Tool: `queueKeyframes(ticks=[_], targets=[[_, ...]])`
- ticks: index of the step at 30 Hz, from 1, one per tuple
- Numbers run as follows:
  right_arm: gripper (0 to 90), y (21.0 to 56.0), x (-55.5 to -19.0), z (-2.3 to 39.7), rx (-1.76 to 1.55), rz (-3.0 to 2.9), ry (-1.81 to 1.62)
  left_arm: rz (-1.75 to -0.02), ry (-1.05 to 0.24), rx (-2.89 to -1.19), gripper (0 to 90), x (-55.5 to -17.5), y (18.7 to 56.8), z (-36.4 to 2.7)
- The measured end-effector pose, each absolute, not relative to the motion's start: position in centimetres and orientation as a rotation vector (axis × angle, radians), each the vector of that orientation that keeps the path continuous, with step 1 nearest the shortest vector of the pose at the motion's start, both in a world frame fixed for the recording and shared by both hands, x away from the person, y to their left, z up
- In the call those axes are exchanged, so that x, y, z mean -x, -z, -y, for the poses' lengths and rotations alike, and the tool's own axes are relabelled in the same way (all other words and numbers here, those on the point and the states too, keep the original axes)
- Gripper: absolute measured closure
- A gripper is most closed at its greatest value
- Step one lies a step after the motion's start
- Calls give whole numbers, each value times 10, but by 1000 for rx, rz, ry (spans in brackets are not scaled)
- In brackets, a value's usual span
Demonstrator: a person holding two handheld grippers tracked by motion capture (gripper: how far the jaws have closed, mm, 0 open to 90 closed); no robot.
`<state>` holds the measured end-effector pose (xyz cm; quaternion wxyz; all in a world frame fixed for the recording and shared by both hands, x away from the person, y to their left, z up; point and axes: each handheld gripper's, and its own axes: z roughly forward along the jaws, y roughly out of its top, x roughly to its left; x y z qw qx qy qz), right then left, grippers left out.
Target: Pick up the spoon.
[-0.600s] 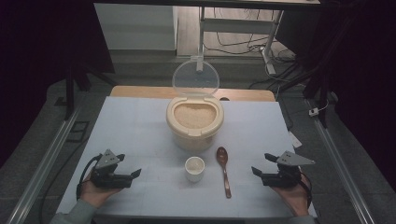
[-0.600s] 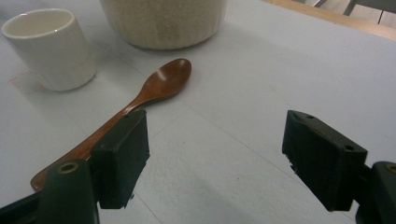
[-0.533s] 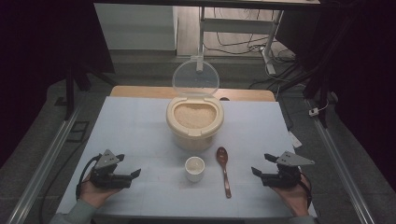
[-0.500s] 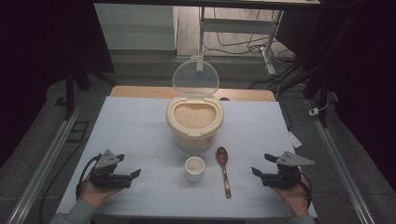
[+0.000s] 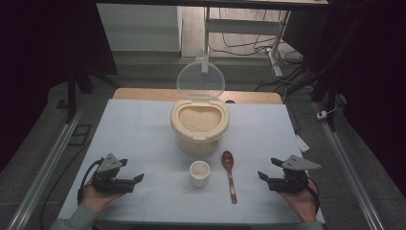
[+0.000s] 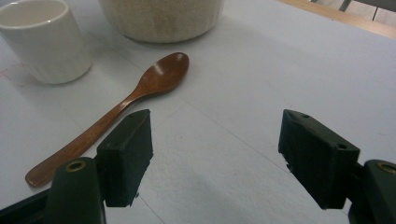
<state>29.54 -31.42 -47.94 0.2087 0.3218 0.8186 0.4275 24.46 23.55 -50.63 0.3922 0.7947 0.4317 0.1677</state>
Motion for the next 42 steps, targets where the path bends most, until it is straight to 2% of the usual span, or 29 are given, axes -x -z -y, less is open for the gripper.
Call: queueKeyframes(ticks=[20, 42], targets=[[297, 449, -284, 273, -963, -2320, -1150, -1095, -415, -2035, 148, -245, 509, -234], [323, 447, -283, 227, -1000, -2470, -1034, -1086, -399, -2065, 147, -246, 513, -231]])
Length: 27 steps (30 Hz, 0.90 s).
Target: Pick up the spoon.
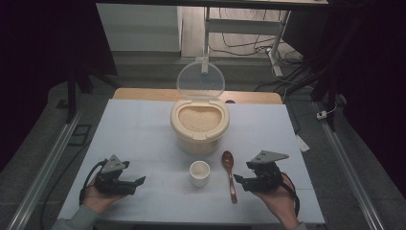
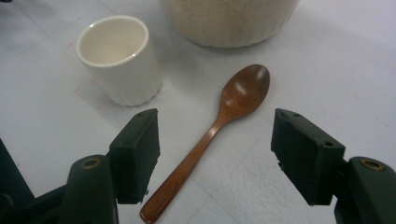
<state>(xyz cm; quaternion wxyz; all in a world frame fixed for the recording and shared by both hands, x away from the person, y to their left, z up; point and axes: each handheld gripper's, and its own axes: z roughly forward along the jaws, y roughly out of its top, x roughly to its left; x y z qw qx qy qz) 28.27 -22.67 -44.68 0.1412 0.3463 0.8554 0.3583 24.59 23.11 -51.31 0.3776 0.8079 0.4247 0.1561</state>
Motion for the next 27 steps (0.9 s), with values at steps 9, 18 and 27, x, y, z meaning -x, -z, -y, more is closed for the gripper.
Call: queueKeyframes(ticks=[9, 18, 27], targets=[[328, 454, -284, 213, -1039, -2508, -966, -1088, -398, -2070, 147, -246, 513, -230], [333, 457, -294, 192, -1111, -2549, -853, -1072, -386, -2093, 145, -248, 515, -227], [347, 469, -298, 181, -1204, -2565, -793, -1054, -385, -2113, 145, -247, 515, -226]])
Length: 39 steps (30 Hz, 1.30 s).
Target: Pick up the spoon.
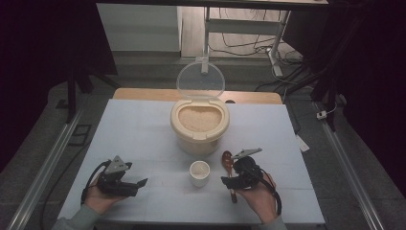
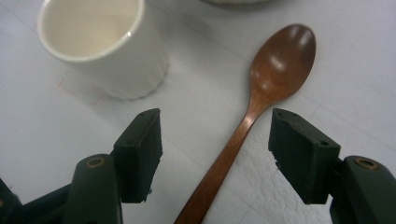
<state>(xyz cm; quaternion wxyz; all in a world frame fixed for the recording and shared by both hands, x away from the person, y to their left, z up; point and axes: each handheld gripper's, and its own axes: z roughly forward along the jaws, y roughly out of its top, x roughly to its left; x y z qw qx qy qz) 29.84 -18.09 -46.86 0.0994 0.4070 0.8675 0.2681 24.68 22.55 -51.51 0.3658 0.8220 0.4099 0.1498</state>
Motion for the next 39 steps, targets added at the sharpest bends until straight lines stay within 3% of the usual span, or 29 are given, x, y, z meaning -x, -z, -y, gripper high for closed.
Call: queueKeyframes(ticks=[11, 26, 28, 32, 39], targets=[[376, 487, -300, 181, -1276, -2586, -672, -1057, -389, -2129, 143, -247, 517, -224], [520, 502, -302, 175, -1332, -2580, -568, -1056, -388, -2141, 142, -247, 519, -224], [582, 502, -302, 173, -1346, -2546, -541, -1055, -388, -2142, 142, -247, 519, -224], [609, 502, -301, 170, -1360, -2519, -521, -1056, -388, -2148, 141, -248, 520, -224], [782, 502, -302, 170, -1457, -2453, -512, -1058, -391, -2149, 140, -247, 521, -224]])
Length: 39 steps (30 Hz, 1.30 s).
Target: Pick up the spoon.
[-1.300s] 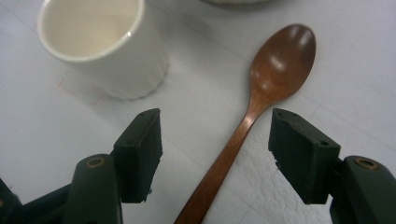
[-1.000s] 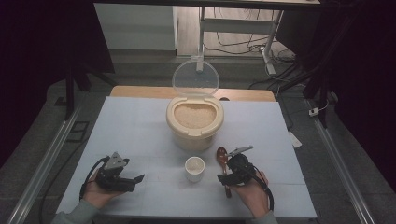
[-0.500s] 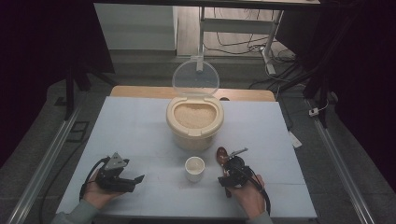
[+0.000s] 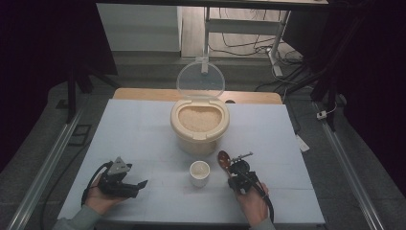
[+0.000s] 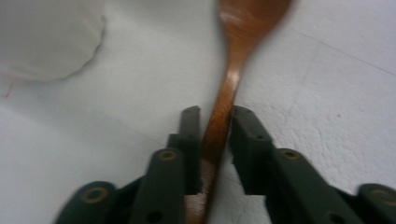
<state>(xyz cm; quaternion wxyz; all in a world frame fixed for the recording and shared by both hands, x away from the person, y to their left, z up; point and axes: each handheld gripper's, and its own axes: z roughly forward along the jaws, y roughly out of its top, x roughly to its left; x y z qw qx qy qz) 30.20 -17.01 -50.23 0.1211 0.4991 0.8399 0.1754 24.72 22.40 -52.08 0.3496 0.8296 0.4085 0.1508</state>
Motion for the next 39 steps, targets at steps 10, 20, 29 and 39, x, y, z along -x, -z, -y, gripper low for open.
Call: queueKeyframes(ticks=[10, 20, 29, 39], targets=[[798, 502, -302, 170, -1443, -2449, -509, -1065, -392, -2149, 140, -247, 522, -226], [801, 492, -302, 190, -1442, -2464, -637, -1071, -396, -2144, 140, -247, 523, -227], [800, 473, -296, 219, -1362, -2501, -783, -1079, -404, -2146, 140, -248, 523, -228], [800, 447, -287, 244, -1233, -2529, -921, -1090, -409, -2147, 140, -248, 524, -228]])
